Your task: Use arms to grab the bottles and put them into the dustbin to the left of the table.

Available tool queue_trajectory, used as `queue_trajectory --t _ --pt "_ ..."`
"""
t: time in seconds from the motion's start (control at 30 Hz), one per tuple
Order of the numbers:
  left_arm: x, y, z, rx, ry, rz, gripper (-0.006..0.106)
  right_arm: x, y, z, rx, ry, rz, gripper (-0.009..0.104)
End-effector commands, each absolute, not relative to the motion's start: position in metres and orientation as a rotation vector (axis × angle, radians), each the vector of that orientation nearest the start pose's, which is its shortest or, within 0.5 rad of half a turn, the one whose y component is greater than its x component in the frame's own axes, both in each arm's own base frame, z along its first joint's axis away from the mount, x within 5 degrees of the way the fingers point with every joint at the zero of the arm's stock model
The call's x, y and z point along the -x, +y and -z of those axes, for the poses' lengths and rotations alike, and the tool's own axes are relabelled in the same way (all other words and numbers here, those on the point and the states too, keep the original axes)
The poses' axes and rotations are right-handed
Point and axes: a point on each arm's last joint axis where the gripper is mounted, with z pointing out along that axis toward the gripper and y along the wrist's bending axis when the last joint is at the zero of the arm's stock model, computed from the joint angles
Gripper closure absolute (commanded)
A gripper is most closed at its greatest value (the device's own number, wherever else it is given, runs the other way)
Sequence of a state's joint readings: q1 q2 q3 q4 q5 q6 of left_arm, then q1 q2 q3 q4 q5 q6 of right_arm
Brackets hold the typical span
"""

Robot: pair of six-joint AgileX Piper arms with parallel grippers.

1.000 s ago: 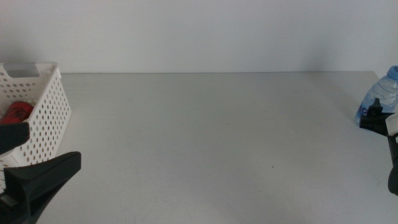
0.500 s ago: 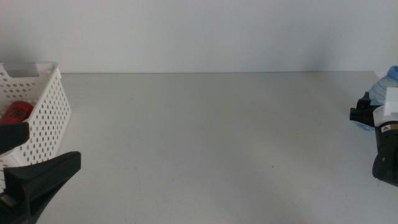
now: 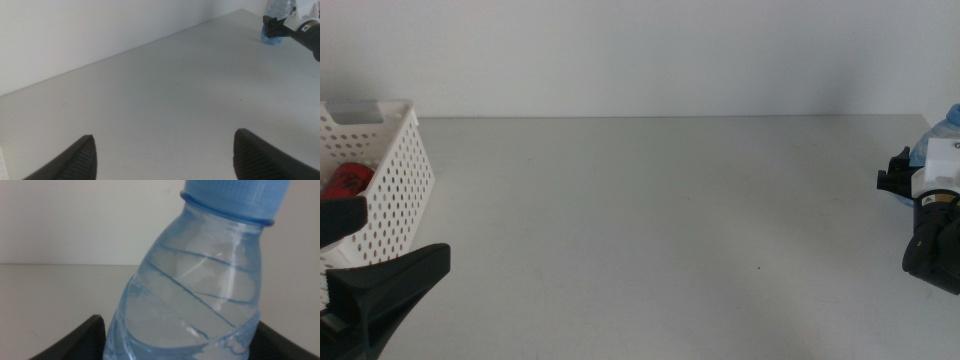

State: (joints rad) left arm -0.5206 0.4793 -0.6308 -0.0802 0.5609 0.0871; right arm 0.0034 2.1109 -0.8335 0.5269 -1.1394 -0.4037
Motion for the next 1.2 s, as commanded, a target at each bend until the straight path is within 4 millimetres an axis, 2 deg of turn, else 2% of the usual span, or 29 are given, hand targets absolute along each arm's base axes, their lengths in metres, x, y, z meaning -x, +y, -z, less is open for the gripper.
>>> queue_trajectory --t 0.0,0.07,0.2,0.33,0.43,0.57,0.6,0.8,0.9,1.0,1.17 --pt "-0.079 -0.05 -0.354 -0.497 1.748 0.417 0.007 -0.375 -0.046 -0.152 -0.239 1.426 0.609 0.033" --pt "-0.079 -0.05 -0.354 -0.497 1.748 0.417 0.007 -0.375 -0.046 -0.152 -0.211 1.432 0.633 0.047" --pt "-0.079 -0.05 -0.354 -0.497 1.748 0.417 0.007 -0.378 -0.039 -0.155 -0.156 1.417 0.59 0.096" --pt "-0.079 -0.05 -0.354 -0.497 1.748 0.417 0.007 -0.384 -0.013 -0.175 -0.057 1.363 0.372 0.096" --pt "-0.079 -0.05 -0.354 -0.497 1.748 0.417 0.007 -0.394 0.019 -0.198 0.038 1.34 0.166 0.096" --pt "-0.079 -0.05 -0.354 -0.497 1.748 0.417 0.007 -0.41 0.069 -0.227 0.173 1.349 -0.089 0.096" --pt "-0.079 -0.05 -0.354 -0.497 1.748 0.417 0.007 -0.414 0.087 -0.236 0.224 1.335 -0.162 0.096" --pt "-0.079 -0.05 -0.354 -0.497 1.748 0.417 0.007 -0.424 0.17 -0.265 0.427 1.285 -0.439 0.096" --pt "-0.079 -0.05 -0.354 -0.497 1.748 0.417 0.007 -0.427 0.204 -0.265 0.509 1.274 -0.529 0.096" --pt "-0.079 -0.05 -0.354 -0.497 1.748 0.417 0.007 -0.426 0.234 -0.254 0.621 1.277 -0.561 0.096" --pt "-0.079 -0.05 -0.354 -0.497 1.748 0.417 0.007 -0.419 0.268 -0.229 0.728 1.294 -0.595 0.096"
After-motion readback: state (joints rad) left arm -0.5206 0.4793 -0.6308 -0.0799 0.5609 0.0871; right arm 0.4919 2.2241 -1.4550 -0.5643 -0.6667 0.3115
